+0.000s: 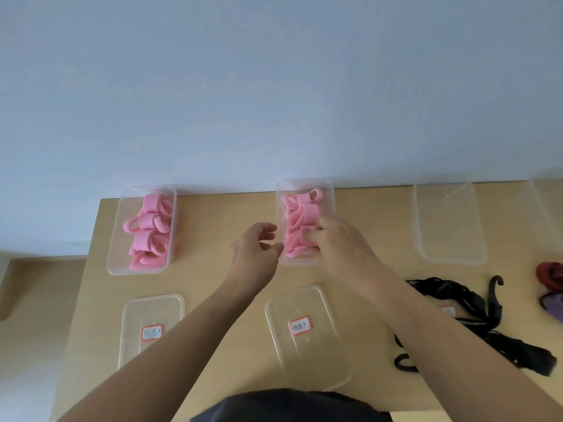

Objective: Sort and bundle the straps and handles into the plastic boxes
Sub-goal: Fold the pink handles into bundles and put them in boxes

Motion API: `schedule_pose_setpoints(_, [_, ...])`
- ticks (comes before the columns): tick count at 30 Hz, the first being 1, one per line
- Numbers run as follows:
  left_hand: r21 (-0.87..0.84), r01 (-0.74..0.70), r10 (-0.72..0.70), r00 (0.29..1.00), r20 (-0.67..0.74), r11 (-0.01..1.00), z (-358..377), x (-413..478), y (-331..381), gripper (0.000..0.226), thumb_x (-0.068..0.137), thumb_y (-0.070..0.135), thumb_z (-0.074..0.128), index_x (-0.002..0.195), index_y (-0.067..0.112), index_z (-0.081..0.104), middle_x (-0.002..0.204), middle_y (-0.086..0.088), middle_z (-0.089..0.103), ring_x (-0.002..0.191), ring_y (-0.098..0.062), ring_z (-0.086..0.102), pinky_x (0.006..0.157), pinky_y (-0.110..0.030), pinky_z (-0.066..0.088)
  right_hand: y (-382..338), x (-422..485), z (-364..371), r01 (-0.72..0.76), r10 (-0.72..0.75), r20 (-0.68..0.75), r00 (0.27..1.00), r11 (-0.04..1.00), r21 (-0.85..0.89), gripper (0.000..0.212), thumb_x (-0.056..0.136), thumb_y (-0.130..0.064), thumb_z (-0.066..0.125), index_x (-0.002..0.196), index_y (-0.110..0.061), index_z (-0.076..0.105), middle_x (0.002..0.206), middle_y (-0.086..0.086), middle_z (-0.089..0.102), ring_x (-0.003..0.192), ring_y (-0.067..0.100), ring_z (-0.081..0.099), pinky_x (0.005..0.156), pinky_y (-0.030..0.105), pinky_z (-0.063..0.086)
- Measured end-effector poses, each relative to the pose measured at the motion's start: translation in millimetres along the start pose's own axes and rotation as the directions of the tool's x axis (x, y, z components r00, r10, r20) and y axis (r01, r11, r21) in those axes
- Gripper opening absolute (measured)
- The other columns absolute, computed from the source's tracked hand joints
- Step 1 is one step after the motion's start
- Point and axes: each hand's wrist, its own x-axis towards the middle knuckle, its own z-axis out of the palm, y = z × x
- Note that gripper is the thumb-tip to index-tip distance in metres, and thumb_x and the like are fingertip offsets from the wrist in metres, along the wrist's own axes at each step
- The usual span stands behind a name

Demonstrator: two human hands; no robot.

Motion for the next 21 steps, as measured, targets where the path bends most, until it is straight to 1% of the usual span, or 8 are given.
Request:
schedule_pose_setpoints(3, [0.061,-0.065,0.066,0.998,-0.003,0.996,-6.7,-8.7,2.4,0.036,0.094,0.018,0.072,0.129,0.024,0.065,0.117,0.007,0.067,0.100,-0.012,0.064,0.084,-0.033,0.057,-3.4,-3.8,-8.1,0.020,-0.021,0.034,0.999,0.999,0.031,0.021,0.092,-0.030,0.068,0.112,-0.027,0.074,0.114,-0.011,0.063,0.105,0.013,0.054,0.075,0.030,0.047])
schedule_pose_setpoints(5, [0.117,-0.124,0.125,0.992,-0.004,0.985,-11.7,-15.4,5.0,0.039,0.095,0.019,0.072,0.132,0.022,0.064,0.120,0.007,0.067,0.104,-0.014,0.062,0.090,-0.037,0.056,-8.5,-14.3,-14.1,0.015,-0.014,-0.016,1.000,0.995,0.098,0.012,0.087,-0.013,0.070,0.087,-0.025,0.068,0.090,-0.028,0.057,0.083,0.000,0.049,0.061,0.020,0.037])
schedule_pose_setpoints(6, [0.145,-0.152,0.155,0.988,-0.005,0.978,-13.4,-18.2,6.0,0.039,0.095,0.019,0.072,0.133,0.021,0.064,0.121,0.007,0.066,0.104,-0.014,0.061,0.091,-0.037,0.055,-10.6,-19.7,-15.3,-0.010,0.017,-0.052,0.999,0.991,0.136,0.023,0.085,-0.008,0.070,0.078,-0.027,0.059,0.078,-0.029,0.051,0.076,-0.001,0.048,0.056,0.017,0.032])
schedule_pose_setpoints(8, [0.192,-0.226,0.232,0.973,-0.008,0.955,-17.7,-27.0,7.3,0.040,0.095,0.019,0.072,0.134,0.021,0.064,0.124,0.005,0.067,0.105,-0.014,0.060,0.092,-0.040,0.055,-22.5,-34.9,-22.0,-0.040,0.058,-0.111,0.992,0.986,0.160,0.019,0.086,-0.011,0.070,0.082,-0.027,0.062,0.074,-0.025,0.048,0.068,0.004,0.043,0.054,0.019,0.028])
schedule_pose_setpoints(9, [0.221,-0.270,0.278,0.961,-0.007,0.937,-19.5,-31.6,7.3,0.040,0.094,0.018,0.072,0.133,0.021,0.064,0.124,0.003,0.067,0.105,-0.015,0.060,0.094,-0.039,0.054,-28.3,-43.0,-23.9,-0.040,0.060,-0.137,0.989,0.989,0.142,0.010,0.088,-0.015,0.070,0.090,-0.024,0.067,0.080,-0.021,0.054,0.070,0.006,0.045,0.055,0.022,0.029])
schedule_pose_setpoints(13, [0.316,-0.461,0.468,0.882,0.060,0.829,-18.4,-54.1,0.6,0.039,0.093,0.015,0.073,0.131,0.024,0.069,0.127,-0.002,0.068,0.112,-0.025,0.062,0.095,-0.040,0.052,-40.5,-86.2,-21.7,-0.200,0.215,-0.183,0.959,0.975,0.098,0.019,0.092,-0.015,0.062,0.108,-0.010,0.071,0.096,0.007,0.069,0.090,0.032,0.058,0.071,0.038,0.046])
schedule_pose_setpoints(18, [0.367,-0.670,0.649,0.734,0.198,0.645,6.6,-82.3,-18.7,0.034,0.087,0.006,0.079,0.119,0.014,0.076,0.118,-0.007,0.073,0.109,-0.034,0.064,0.088,-0.030,0.040,-34.4,-176.0,-5.4,-0.457,0.457,-0.171,0.873,0.889,0.045,0.019,0.091,-0.016,0.063,0.105,-0.005,0.071,0.095,0.010,0.068,0.098,0.030,0.059,0.080,0.046,0.051])
schedule_pose_setpoints(21, [0.375,-0.748,0.694,0.656,0.296,0.547,27.1,-102.2,-26.5,0.031,0.082,0.001,0.082,0.113,0.008,0.078,0.110,-0.012,0.075,0.104,-0.040,0.067,0.090,-0.038,0.049,-16.2,-217.4,4.2,-0.559,0.551,-0.100,0.828,0.825,-0.078,0.020,0.093,-0.023,0.062,0.109,-0.014,0.071,0.103,0.002,0.067,0.104,0.024,0.056,0.086,0.038,0.049])
